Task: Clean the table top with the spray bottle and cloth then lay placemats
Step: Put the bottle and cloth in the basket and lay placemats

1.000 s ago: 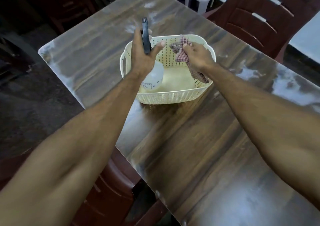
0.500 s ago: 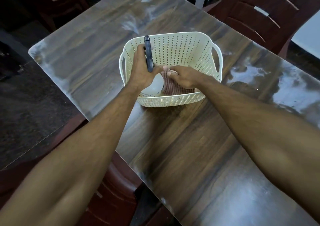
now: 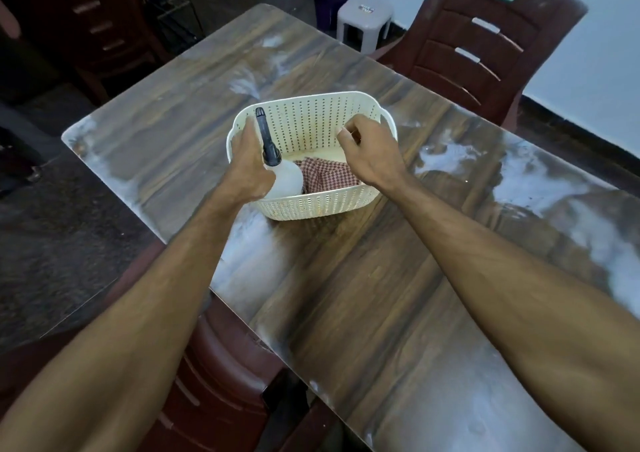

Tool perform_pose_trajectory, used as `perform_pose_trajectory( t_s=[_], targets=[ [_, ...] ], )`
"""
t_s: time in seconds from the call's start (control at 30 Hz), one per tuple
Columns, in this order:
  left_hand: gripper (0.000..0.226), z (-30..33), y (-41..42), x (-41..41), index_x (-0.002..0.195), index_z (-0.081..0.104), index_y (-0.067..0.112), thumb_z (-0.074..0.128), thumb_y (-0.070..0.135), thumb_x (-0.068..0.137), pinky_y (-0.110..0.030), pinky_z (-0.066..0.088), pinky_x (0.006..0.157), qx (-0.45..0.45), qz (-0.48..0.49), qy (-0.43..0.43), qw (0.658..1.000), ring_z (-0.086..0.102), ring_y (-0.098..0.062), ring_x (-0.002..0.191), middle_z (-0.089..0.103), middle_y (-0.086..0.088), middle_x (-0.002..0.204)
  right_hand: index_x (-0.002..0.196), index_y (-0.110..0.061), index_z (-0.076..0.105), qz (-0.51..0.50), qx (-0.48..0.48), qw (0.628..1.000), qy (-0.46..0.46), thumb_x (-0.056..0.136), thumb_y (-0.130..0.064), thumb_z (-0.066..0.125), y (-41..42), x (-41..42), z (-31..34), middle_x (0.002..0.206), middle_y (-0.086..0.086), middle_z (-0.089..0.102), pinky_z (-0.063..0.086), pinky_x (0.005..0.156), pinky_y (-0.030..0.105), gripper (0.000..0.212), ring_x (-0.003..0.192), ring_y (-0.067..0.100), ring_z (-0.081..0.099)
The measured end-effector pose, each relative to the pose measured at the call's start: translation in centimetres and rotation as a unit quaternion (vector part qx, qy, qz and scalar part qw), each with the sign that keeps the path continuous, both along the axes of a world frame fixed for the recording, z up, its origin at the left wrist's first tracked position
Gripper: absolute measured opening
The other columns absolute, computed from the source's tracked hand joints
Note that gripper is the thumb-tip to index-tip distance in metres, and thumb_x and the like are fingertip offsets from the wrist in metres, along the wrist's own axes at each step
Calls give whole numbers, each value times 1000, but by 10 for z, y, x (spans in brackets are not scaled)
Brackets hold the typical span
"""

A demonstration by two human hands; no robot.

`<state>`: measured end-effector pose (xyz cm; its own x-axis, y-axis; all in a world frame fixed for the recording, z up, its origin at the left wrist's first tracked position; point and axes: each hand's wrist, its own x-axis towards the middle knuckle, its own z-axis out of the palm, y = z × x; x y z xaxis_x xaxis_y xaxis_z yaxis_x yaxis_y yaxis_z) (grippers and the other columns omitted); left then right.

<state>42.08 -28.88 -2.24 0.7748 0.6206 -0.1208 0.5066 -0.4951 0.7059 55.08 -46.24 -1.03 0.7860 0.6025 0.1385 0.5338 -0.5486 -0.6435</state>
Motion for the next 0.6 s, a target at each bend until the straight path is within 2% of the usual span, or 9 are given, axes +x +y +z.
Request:
perform_pose_trajectory(
  t_s=[0.07, 0.2, 0.37, 0.47, 0.6],
  targets=[
    [71, 13, -24, -7, 137, 42, 5, 50, 3, 67, -29, 42, 97, 61, 28, -62, 996, 42, -31, 133, 45, -20, 138, 93, -11, 62, -12, 16, 1000, -16, 99, -37, 50, -17, -11, 9, 83, 0, 63, 43, 65, 33, 29, 74, 16, 56],
    [54, 42, -99, -15, 133, 47, 6, 56, 0, 81, -32, 41, 101, 95, 30, -189, 977, 52, -26, 120, 49, -14, 132, 86, -15, 58, -47, 32, 998, -30, 98, -33, 53, -60, -26, 22, 78, -3, 59, 32, 63, 30, 22, 72, 17, 52],
    [44, 47, -192, -10, 130, 51, 4, 55, 3, 86, -40, 41, 101, 102, -91, -175, 975, 55, -29, 114, 55, -15, 128, 83, -17, 51, -82, 8, 996, -44, 99, -35, 49, -150, -36, 22, 78, 2, 56, 36, 66, 35, 25, 75, 24, 53],
    [43, 44, -250, -8, 132, 51, 5, 55, 5, 89, -40, 40, 103, 116, -172, -149, 967, 53, -31, 120, 56, -14, 130, 84, -18, 51, -120, -9, 992, -46, 99, -37, 48, -223, -42, 17, 81, 4, 57, 43, 71, 41, 24, 80, 26, 55],
    [44, 41, -332, -5, 134, 50, 9, 56, 12, 91, -46, 43, 102, 132, -239, -120, 954, 53, -31, 124, 54, -12, 136, 90, -18, 53, -180, -36, 982, -34, 101, -36, 47, -320, -61, 16, 86, 1, 54, 30, 69, 31, 22, 79, 18, 47]
  ],
)
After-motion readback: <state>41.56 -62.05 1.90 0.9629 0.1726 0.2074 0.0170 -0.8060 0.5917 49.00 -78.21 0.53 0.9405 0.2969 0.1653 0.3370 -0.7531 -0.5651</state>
